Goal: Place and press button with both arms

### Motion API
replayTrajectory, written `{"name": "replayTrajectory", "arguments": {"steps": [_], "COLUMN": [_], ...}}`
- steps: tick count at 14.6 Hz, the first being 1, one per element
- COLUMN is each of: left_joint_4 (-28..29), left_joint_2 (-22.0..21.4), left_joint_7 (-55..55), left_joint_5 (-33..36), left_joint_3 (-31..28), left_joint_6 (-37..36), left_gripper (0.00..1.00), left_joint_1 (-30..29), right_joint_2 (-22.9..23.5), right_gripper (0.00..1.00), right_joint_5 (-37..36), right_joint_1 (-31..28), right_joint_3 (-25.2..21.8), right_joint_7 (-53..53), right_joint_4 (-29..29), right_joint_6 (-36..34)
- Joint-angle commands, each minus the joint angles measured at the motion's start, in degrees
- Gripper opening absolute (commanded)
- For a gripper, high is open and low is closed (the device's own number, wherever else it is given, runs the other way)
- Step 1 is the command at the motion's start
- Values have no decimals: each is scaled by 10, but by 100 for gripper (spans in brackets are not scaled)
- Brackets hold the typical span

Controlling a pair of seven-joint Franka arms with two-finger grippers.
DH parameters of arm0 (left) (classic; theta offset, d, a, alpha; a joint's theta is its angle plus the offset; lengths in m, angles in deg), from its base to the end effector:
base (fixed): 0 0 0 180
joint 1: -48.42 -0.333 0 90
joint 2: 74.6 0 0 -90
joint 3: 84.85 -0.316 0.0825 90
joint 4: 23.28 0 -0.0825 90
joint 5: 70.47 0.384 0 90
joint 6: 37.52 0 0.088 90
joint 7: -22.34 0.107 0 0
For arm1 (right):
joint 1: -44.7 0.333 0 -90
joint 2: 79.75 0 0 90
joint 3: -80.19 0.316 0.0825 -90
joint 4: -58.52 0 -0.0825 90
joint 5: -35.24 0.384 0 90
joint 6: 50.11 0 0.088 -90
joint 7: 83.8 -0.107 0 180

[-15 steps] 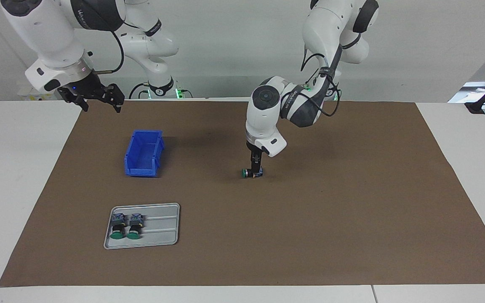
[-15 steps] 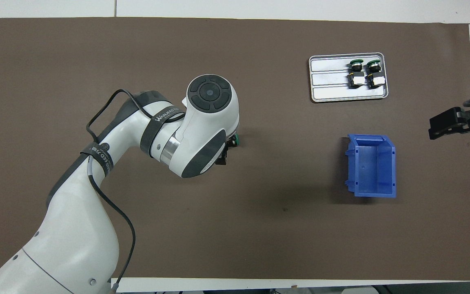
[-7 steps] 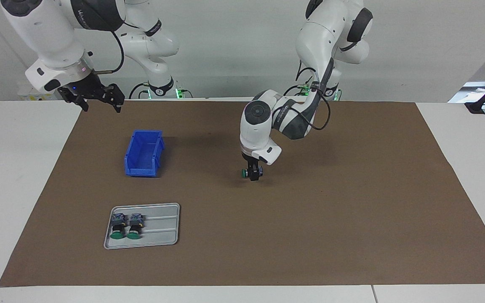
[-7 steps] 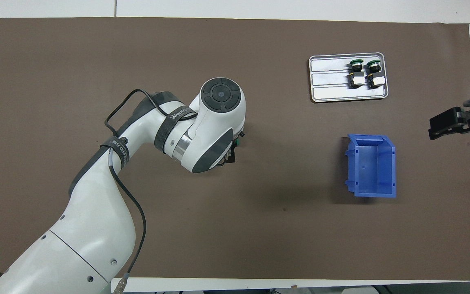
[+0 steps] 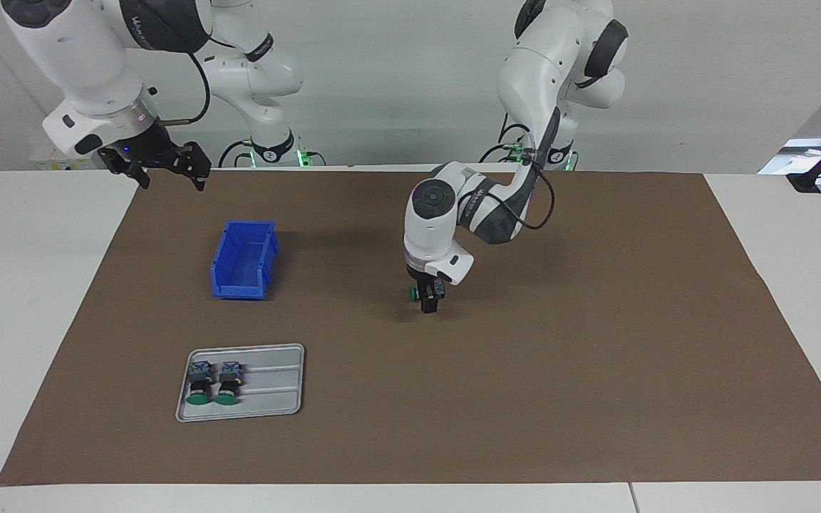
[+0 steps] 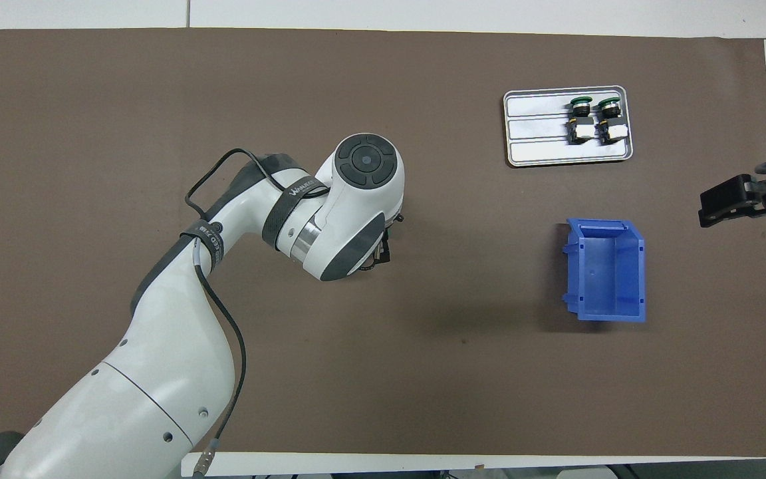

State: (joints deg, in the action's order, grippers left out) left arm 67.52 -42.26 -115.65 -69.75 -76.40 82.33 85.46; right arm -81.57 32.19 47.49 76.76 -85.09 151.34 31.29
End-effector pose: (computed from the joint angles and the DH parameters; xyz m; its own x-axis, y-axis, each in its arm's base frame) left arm 0.4917 -0.4801 0.3065 -0.0579 0.9983 -0.0070 0.9947 0.0571 -0.0853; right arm 0.5266 -0.0127 0.6072 0.9854 -0.0411 -0.1654 -0.0324 -0.9980 0.0550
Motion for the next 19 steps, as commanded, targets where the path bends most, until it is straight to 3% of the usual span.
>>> {"name": "replayTrajectory", "arguments": {"steps": [1,3,6,13,19], "left_joint_4": [-11,-9,-4,3,3], "left_joint_2": [10,10,10,10,10], "left_joint_7": [-14,-15,-15,-14,-13], "left_joint_5": [10,10,8,10,10], "left_joint_3": [-9,-9,-9,-9,-8], "left_joint_6": [5,17,21,23,21], "left_gripper": [99,95,68,64,28], "left_joint_1": [14,13,13,12,14], "right_joint_2": [-8,-7,-7,-7,-8], "right_gripper": [98,98,98,98,98], "right_joint_5": [2,2,2,2,2], "right_joint_1": [-3,-3,-3,-3,-3], "right_joint_3": [1,1,1,1,1], "right_joint_7": [14,14,14,14,14], "right_joint_4": [9,9,9,9,9], "right_joint_6": [2,2,2,2,2]}}
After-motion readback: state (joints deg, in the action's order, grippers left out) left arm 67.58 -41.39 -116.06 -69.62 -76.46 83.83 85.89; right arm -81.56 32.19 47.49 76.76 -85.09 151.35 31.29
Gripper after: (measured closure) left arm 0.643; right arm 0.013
